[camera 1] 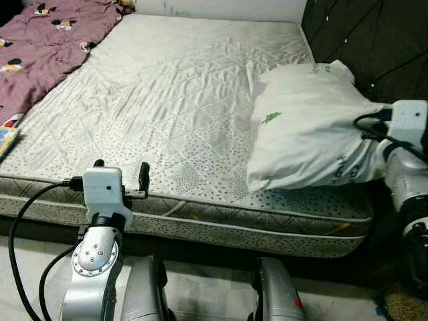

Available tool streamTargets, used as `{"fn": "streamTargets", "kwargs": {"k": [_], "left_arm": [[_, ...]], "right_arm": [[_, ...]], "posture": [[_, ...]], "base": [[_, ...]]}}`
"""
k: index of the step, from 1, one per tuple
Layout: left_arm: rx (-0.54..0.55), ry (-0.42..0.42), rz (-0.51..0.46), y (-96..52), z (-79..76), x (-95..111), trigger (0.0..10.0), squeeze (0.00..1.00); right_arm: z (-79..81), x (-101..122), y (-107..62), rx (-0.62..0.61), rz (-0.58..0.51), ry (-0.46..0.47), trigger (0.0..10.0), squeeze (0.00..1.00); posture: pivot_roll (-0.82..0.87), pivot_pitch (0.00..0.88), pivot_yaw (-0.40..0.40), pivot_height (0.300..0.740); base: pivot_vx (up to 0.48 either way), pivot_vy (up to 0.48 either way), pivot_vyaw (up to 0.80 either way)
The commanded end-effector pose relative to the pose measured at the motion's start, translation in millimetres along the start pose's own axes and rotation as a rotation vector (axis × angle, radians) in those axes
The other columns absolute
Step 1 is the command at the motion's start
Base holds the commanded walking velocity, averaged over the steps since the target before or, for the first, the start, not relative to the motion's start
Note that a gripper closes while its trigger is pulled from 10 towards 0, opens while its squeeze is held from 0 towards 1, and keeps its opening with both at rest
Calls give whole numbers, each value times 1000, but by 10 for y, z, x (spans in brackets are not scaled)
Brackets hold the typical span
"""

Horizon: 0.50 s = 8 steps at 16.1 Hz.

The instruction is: Clean up the room

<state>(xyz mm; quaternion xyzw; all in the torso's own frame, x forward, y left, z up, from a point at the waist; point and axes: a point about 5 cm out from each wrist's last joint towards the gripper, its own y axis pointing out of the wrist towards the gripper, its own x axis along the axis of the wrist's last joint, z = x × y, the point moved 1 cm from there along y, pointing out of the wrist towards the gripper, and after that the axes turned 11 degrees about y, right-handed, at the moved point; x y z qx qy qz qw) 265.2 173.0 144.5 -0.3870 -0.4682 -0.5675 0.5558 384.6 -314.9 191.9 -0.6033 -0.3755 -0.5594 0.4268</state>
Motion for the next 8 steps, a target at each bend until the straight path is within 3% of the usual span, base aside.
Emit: {"fn": "streamTargets", "kwargs": {"k": [1,5,8], "left_arm": [[4,-2,7,-13,4,-28,10000,0],[15,3,13,-44,34,-61,10000,0],[7,8,9,-18,20,-64,10000,0]], "right_arm": [[-51,269,13,-7,-114,15,0,0],[-34,-187,-128,27,-99,22,0,0],[112,-528,-411,52,-118,69,0,0]], "posture": [[-54,0,-4,560],[-50,0,-16,560],[-63,0,-2,560]], "base": [[0,0,0],[0,0,0],[0,0,0]]}}
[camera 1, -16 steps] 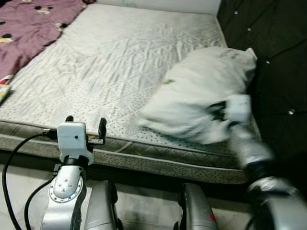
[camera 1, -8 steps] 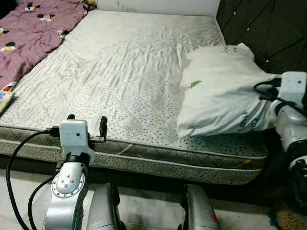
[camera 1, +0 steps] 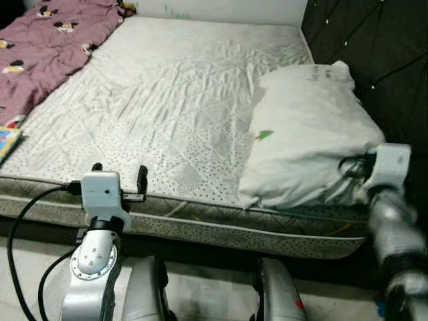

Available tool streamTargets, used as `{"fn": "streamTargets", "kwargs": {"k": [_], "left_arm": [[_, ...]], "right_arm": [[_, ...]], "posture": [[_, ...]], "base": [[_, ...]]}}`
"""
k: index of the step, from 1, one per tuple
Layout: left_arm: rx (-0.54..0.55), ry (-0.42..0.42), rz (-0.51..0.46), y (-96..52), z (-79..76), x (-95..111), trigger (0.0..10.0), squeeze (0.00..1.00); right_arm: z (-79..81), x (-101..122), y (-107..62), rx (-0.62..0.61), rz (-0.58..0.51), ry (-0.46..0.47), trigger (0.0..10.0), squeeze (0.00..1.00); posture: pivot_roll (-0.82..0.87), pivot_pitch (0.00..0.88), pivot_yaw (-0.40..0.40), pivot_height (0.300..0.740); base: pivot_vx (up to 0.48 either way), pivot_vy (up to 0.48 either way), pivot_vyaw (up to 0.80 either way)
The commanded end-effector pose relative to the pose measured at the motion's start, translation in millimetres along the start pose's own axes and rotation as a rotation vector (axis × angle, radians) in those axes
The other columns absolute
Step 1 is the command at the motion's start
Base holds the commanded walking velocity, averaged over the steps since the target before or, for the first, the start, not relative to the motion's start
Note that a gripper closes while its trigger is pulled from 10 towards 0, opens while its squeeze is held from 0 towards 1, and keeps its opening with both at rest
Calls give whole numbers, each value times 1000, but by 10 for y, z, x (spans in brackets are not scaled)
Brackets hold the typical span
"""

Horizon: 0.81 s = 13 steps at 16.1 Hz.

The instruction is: Clean up the room

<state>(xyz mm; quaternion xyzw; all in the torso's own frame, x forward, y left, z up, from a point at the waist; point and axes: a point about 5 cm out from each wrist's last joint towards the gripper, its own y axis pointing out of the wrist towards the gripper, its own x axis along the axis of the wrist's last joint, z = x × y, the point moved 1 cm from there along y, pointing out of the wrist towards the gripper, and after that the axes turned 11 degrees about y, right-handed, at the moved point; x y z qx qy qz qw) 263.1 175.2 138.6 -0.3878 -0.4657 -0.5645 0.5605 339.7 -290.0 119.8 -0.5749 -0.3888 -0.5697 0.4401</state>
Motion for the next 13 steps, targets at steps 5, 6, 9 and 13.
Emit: {"fn": "streamTargets", "kwargs": {"k": [5,6,9,13], "left_arm": [[-5,8,-21,74,8,28,10000,0],[-3,9,-21,71,10,28,10000,0],[14,11,-21,69,33,16,10000,0],[21,5,-24,89,13,21,10000,0]], "right_arm": [[340,71,-269,56,-100,87,0,0],[346,87,-239,57,-96,88,0,0],[301,227,-25,71,-52,70,0,0],[99,555,296,42,-47,7,0,0]], "posture": [[-62,0,6,560],[-59,0,5,560],[-53,0,-5,560],[-48,0,-12,560]], "base": [[0,0,0],[0,0,0],[0,0,0],[0,0,0]]}}
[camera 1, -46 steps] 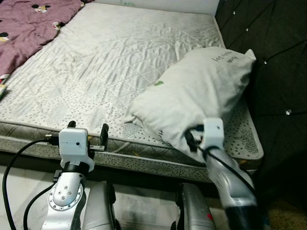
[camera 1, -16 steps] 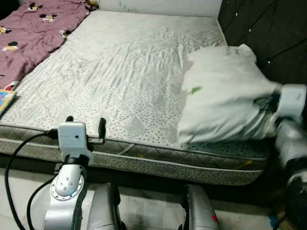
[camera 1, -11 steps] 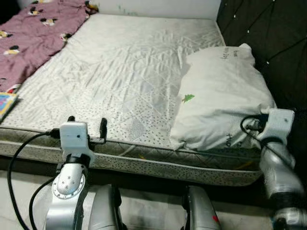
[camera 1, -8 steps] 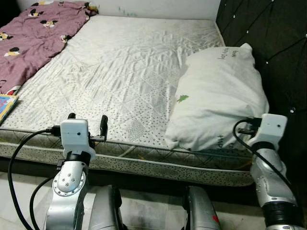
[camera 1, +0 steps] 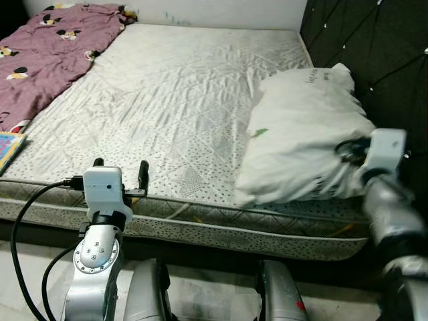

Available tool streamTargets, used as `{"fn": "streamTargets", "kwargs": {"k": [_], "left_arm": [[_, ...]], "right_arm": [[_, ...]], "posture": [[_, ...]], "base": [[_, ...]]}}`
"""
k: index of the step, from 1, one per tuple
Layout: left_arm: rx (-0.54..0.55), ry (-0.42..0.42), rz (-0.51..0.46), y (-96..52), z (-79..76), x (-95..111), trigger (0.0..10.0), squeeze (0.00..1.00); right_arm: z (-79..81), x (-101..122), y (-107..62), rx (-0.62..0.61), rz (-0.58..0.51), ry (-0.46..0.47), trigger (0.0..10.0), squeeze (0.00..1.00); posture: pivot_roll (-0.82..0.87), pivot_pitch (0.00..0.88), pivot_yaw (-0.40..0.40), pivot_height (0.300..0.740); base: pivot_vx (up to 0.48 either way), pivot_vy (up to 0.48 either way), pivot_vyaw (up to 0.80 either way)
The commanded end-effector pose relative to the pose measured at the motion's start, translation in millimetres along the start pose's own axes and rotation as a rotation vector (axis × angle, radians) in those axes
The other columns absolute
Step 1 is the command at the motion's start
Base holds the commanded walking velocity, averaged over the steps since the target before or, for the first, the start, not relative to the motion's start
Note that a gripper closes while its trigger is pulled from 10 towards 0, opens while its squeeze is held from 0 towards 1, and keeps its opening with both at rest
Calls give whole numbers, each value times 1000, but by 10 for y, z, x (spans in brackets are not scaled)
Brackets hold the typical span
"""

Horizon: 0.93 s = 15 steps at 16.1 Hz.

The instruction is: Clean up the room

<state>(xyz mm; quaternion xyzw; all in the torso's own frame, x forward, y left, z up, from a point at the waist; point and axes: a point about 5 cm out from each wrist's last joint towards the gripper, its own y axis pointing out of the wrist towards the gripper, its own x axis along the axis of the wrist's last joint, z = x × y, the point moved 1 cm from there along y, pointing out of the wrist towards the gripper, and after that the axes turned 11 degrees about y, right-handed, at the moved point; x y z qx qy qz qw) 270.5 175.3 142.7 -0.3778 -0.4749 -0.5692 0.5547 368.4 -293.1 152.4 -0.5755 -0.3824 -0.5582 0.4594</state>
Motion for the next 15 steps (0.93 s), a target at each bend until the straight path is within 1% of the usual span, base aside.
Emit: {"fn": "streamTargets", "kwargs": {"k": [1,2,4,5,7,9,10,11,12,13,14,15], "left_arm": [[15,7,0,21,14,-7,10000,0],[20,7,-2,29,24,-1,10000,0],[25,8,-1,27,35,-4,10000,0],[25,9,-1,20,37,-8,10000,0],[25,12,0,20,37,-9,10000,0],[25,14,1,40,33,-8,10000,0],[23,13,0,44,28,-6,10000,0],[20,13,0,46,22,-6,10000,0],[18,13,1,44,20,-8,10000,0],[15,15,3,19,24,-14,10000,0],[13,18,6,2,33,-23,10000,0],[13,21,10,-13,46,-34,10000,0]], "right_arm": [[-25,314,68,9,-102,-9,0,0],[-61,383,92,-1,-112,-8,0,0],[-199,499,120,-61,-130,3,0,0],[-266,558,126,-83,-140,-7,0,0],[-305,569,126,-90,-144,-21,0,0],[-404,571,113,-116,-146,-34,0,0],[-424,577,112,-125,-147,-34,0,0],[-414,567,114,-119,-144,-36,667,0],[-384,541,117,-105,-137,-45,2471,0],[-243,443,109,-24,-141,-62,10000,24],[-190,394,98,-6,-151,-81,10000,1000],[-148,346,84,-2,-161,-61,10000,1000]], "posture": [[-40,0,-16,560],[-40,0,-16,560],[-39,0,-19,560],[-37,0,-19,560],[-39,0,-17,560],[-41,0,-13,560],[-42,0,-13,560],[-43,0,-13,560],[-44,0,-13,560],[-44,0,-13,560],[-44,0,-13,560],[-44,0,-12,560]], "base": [[0,0,0],[0,0,0],[0,0,0],[0,0,0],[0,0,0],[0,0,0],[0,0,0],[0,0,0],[0,0,0],[0,0,0],[0,0,0],[0,0,0]]}}
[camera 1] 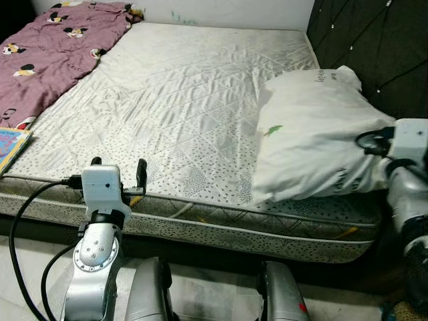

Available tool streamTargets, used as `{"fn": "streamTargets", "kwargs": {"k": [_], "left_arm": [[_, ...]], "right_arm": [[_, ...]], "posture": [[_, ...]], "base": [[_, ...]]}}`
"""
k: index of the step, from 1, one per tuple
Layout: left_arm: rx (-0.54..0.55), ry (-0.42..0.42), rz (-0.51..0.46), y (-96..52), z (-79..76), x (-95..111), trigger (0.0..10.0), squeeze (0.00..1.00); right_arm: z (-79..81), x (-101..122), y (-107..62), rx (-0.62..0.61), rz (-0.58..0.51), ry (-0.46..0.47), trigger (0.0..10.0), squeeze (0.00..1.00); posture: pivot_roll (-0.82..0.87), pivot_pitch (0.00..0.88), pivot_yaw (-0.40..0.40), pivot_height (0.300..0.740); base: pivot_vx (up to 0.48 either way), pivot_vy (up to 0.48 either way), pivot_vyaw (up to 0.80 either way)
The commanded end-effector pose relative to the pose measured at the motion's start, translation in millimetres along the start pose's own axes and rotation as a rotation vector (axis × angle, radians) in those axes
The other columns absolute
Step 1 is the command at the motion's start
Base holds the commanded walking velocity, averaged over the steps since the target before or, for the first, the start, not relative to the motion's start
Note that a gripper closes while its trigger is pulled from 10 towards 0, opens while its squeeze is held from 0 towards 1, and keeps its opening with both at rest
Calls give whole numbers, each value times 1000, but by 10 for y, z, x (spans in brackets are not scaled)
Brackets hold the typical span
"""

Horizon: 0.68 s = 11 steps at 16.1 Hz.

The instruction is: Clean up the room

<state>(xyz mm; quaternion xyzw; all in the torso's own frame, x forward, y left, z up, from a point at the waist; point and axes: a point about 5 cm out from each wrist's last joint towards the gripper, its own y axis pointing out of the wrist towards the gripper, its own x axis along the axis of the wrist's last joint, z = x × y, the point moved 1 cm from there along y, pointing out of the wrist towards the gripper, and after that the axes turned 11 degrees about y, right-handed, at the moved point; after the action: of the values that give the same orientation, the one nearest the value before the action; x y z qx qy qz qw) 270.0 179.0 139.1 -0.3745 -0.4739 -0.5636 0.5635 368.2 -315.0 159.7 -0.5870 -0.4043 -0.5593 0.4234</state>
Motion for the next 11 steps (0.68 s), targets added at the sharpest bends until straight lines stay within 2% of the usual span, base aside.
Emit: {"fn": "streamTargets", "kwargs": {"k": [1,4,7,11], "left_arm": [[-1,15,-2,-13,30,4,10000,0],[-1,19,2,-14,44,-4,10000,0],[-1,21,5,-16,38,-12,10000,0],[7,24,8,-54,48,-20,10000,0]], "right_arm": [[74,229,23,19,-119,-15,10000,1000],[120,161,-32,-2,-149,-46,10000,1000],[81,87,-83,-12,-142,-69,10000,1000],[-55,-80,-324,-92,-148,-88,10000,1000]], "posture": [[-43,0,-11,560],[-48,0,-11,560],[-50,0,-12,560],[-67,0,-15,560]], "base": [[0,0,0],[0,0,0],[0,0,0],[0,0,0]]}}
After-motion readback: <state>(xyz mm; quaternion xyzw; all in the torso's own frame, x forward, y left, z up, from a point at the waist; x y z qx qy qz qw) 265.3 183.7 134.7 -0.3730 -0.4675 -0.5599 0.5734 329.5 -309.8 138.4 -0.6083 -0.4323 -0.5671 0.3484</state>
